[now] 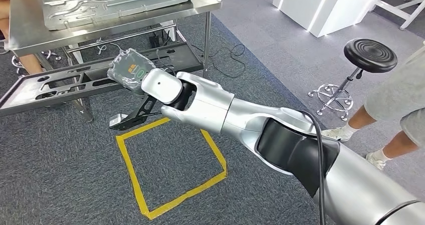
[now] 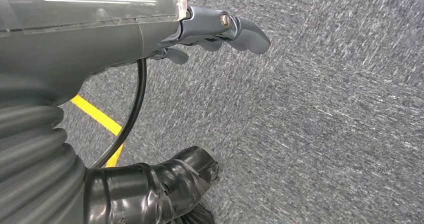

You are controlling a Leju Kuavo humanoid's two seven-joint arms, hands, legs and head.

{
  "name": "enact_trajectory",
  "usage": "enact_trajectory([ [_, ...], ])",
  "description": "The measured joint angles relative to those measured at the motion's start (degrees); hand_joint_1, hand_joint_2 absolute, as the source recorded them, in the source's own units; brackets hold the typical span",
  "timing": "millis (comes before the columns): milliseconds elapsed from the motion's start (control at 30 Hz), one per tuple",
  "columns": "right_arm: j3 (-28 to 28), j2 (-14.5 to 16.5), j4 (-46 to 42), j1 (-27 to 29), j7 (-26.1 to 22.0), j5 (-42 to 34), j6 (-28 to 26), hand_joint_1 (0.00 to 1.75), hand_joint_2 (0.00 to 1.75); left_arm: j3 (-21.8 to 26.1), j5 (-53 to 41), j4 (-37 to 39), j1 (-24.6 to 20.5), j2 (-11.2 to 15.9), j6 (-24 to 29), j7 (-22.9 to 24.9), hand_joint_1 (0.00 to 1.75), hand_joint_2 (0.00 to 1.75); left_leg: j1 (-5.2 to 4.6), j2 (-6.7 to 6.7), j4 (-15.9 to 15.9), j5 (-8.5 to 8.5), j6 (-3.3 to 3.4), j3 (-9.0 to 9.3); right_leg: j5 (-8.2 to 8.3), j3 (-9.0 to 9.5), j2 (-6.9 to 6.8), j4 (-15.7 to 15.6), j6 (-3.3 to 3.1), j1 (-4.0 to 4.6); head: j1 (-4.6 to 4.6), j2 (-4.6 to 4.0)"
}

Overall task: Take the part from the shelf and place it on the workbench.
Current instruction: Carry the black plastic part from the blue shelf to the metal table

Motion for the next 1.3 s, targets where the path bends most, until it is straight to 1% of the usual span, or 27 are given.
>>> enact_trajectory([
  [33,0.04,0.0,0.08,-0.03,0.0,0.0,0.02,1.75,1.75,0.0,-0.04,0.01,0.05,-0.06,-0.01,0.02,0.0,1.75,-0.14,-0.08,-0.06,-0.28,0.06,0.38,2.38,1.56,0.02,-3.95,-0.94,0.45,0.0,0.0],
  [100,0.08,0.08,0.25,-0.27,-0.07,-0.33,0.14,1.75,1.75,0.03,-0.19,0.05,0.05,-0.17,-0.03,0.08,0.0,1.75,-0.37,-0.08,-0.28,-0.71,-0.04,0.89,5.11,4.65,-0.07,-10.39,-2.7,1.27,-0.24,0.0],
  [133,0.1,0.17,0.35,-0.44,-0.19,-0.72,0.24,1.75,1.75,0.07,-0.29,0.07,0.04,-0.2,-0.04,0.14,0.0,1.75,-0.24,-0.01,-0.45,-0.8,-0.21,0.95,5.21,5.47,-0.12,-12.02,-3.27,1.63,-0.35,0.0],
  [200,0.13,0.34,0.69,-0.62,-0.44,-1.95,0.44,1.75,1.75,0.17,-0.46,0.08,-0.1,-0.13,-0.07,0.29,0.0,1.75,-0.15,0.19,-1.01,-0.86,-0.65,1.26,4.78,6.46,-0.2,-13.65,-3.61,1.82,-0.43,0.01],
  [267,0.12,0.56,1.21,-0.54,-0.56,-3.09,0.47,1.75,1.75,0.22,-0.52,0.08,-0.16,-0.19,-0.12,0.37,0.0,1.75,-0.22,0.32,-0.75,-1.28,-1.1,1.54,4.78,8.13,-0.4,-15.66,-3.49,1.31,-0.43,0.01],
  [300,0.11,0.77,1.54,-0.57,-0.61,-3.5,0.45,1.75,1.75,0.22,-0.57,0.08,-0.17,-0.21,-0.15,0.39,0.0,1.75,-0.23,0.31,0.72,-1.96,-1.38,0.93,4.83,9.03,-0.5,-16.62,-3.4,0.95,-0.43,0.01],
  [333,0.11,1.09,1.95,-0.6,-0.67,-3.86,0.44,1.75,1.75,0.22,-0.62,0.09,-0.13,-0.25,-0.17,0.4,0.0,1.75,-0.03,0.29,3.43,-2.99,-1.69,-0.55,4.74,9.65,-0.57,-17.13,-3.24,0.77,-0.44,0.01],
  [400,0.11,1.78,2.89,-0.42,-0.83,-4.49,0.44,1.75,1.75,0.23,-0.72,0.09,-0.12,-0.12,-0.2,0.43,0.0,1.75,0.41,0.26,10.41,-4.99,-2.53,-5.02,4.17,10.32,-0.51,-17.23,-2.9,0.46,-0.44,0.01],
  [433,0.11,2.11,3.34,-0.1,-0.91,-4.74,0.45,1.75,1.75,0.24,-0.76,0.09,-0.09,-0.04,-0.2,0.44,0.0,1.75,0.68,0.27,12.58,-4.92,-3.01,-6.78,3.73,10.64,-0.48,-17.05,-2.54,0.24,-0.45,0.01],
  [467,0.11,2.34,3.72,0.25,-0.97,-4.89,0.45,1.75,1.75,0.24,-0.79,0.09,-0.03,0.03,-0.21,0.45,0.0,1.75,1.0,0.3,12.69,-3.68,-3.52,-7.58,3.21,10.97,-0.44,-16.74,-2.11,-0.05,-0.44,0.0],
  [500,0.11,2.54,4.03,0.5,-1.03,-4.98,0.46,1.75,1.75,0.24,-0.81,0.09,0.02,0.05,-0.21,0.46,0.0,1.75,1.39,0.35,10.58,-1.35,-4.07,-7.27,2.56,11.28,-0.41,-16.21,-1.61,-0.44,-0.44,0.0],
  [567,0.11,2.84,4.49,0.58,-1.02,-5.01,0.45,1.75,1.75,0.25,-0.83,0.12,0.12,-0.02,-0.22,0.49,0.0,1.75,1.93,0.43,4.35,2.43,-5.25,-5.12,1.01,11.39,-0.37,-14.6,-0.37,-0.95,-0.57,0.0],
  [633,0.11,3.15,4.91,0.43,-1.01,-5.01,0.44,1.75,1.75,0.27,-0.84,0.16,0.11,-0.1,-0.23,0.54,0.0,1.75,2.02,0.31,1.68,2.74,-4.93,-4.12,-0.03,10.89,-0.22,-13.23,0.56,-0.82,-0.68,0.01],
  [700,0.11,3.4,5.27,0.41,-1.02,-5.01,0.43,1.75,1.75,0.3,-0.85,0.17,0.06,-0.1,-0.2,0.66,0.0,1.75,1.91,0.16,1.85,2.04,-3.58,-4.24,-0.32,10.7,-0.09,-13.01,0.91,-0.68,-0.68,0.01],
  [767,0.11,3.55,5.56,0.35,-1.02,-5.01,0.39,1.75,1.75,0.32,-0.84,0.17,0.07,-0.12,-0.14,0.82,0.0,1.75,1.85,0.09,1.82,1.74,-2.77,-3.99,-0.97,10.46,-0.12,-12.2,1.2,-0.91,-0.69,0.01],
  [833,0.11,3.68,5.83,0.16,-1.01,-5.01,0.34,1.75,1.75,0.33,-0.82,0.17,0.11,-0.15,-0.04,1.01,0.0,1.75,1.81,0.03,1.67,1.42,-2.13,-3.52,-2.96,8.1,-0.15,-7.57,1.46,-1.03,-0.68,0.0],
  [900,0.11,3.82,6.15,0.17,-1.01,-5.01,0.33,1.75,1.75,0.36,-0.8,0.17,0.11,-0.15,0.03,1.2,0.0,1.75,1.53,-0.04,1.6,0.99,-1.68,-3.01,-5.32,3.45,-0.16,0.16,1.42,-0.93,-0.68,0.0],
  [933,0.11,3.9,6.33,0.3,-1.01,-5.01,0.33,1.75,1.75,0.38,-0.8,0.17,0.11,-0.15,0.04,1.26,0.0,1.75,1.29,-0.12,1.57,0.7,-1.53,-2.65,-5.49,1.39,-0.16,2.89,1.18,-0.8,-0.69,0.0],
  [967,0.11,3.96,6.51,0.42,-1.01,-5.02,0.32,1.75,1.75,0.4,-0.8,0.17,0.12,-0.15,0.04,1.31,0.0,1.75,1.0,-0.23,1.55,0.36,-1.41,-2.18,-4.56,0.18,-0.15,3.72,0.71,-0.58,-0.69,0.0],
  [1000,0.12,4.02,6.68,0.49,-1.01,-5.02,0.29,1.75,1.75,0.41,-0.8,0.17,0.13,-0.16,0.04,1.32,0.0,1.75,0.65,-0.35,1.49,0.01,-1.33,-1.63,-2.48,0.11,-0.12,2.24,-0.02,-0.21,-0.69,0.0],
  [1033,0.13,4.07,6.85,0.45,-1.01,-5.03,0.25,1.75,1.75,0.42,-0.8,0.17,0.12,-0.16,0.04,1.31,0.0,1.75,0.29,-0.47,1.38,-0.35,-1.24,-0.98,0.36,1.02,-0.06,-1.21,-1.07,0.34,-0.69,0.0],
  [1067,0.13,4.13,6.98,0.36,-1.01,-5.03,0.16,1.75,1.75,0.42,-0.8,0.2,0.15,-0.28,0.03,1.28,0.0,1.75,0.1,-0.55,1.12,-0.64,-1.18,-0.36,2.61,2.29,-0.02,-4.89,-2.49,0.88,-0.74,0.0],
  [1100,0.13,4.22,7.1,0.23,-1.01,-5.02,0.03,1.75,1.75,0.43,-0.8,0.2,0.11,-0.37,0.01,1.21,0.0,1.75,-0.06,-0.6,0.79,-0.83,-1.19,0.16,4.26,3.57,0.02,-8.05,-3.75,1.44,-0.8,0.0],
  [1133,0.13,4.34,7.22,0.1,-1.01,-5.02,-0.1,1.75,1.75,0.46,-0.81,0.22,0.04,-0.5,-0.02,1.15,0.0,1.75,0.02,-0.58,0.42,-0.9,-1.31,0.53,4.99,4.59,0.04,-10.33,-4.77,1.96,-0.82,0.0],
  [1167,0.13,4.45,7.32,0.01,-1.01,-5.02,-0.23,1.75,1.75,0.52,-0.81,0.24,0.01,-0.58,-0.04,1.07,0.0,1.75,0.21,-0.53,-0.01,-0.9,-1.48,0.75,4.86,5.2,0.01,-11.33,-5.44,2.28,-0.82,0.0],
  [1200,0.13,4.55,7.41,-0.1,-1.01,-5.02,-0.32,1.75,1.75,0.6,-0.83,0.23,-0.1,-0.58,-0.07,1.01,0.0,1.75,0.27,-0.45,-0.51,-0.85,-1.69,1.0,4.85,5.78,-0.02,-12.26,-5.64,2.54,-0.79,0.0],
  [1300,0.11,4.81,7.58,-0.28,-1.01,-5.03,-0.4,1.75,1.75,0.76,-0.89,0.24,-0.14,-0.56,-0.1,0.95,0.0,1.75,0.18,-0.05,-0.17,-1.57,-2.12,1.26,4.91,8.69,-0.38,-16.32,-5.43,1.79,-0.76,0.01],
])
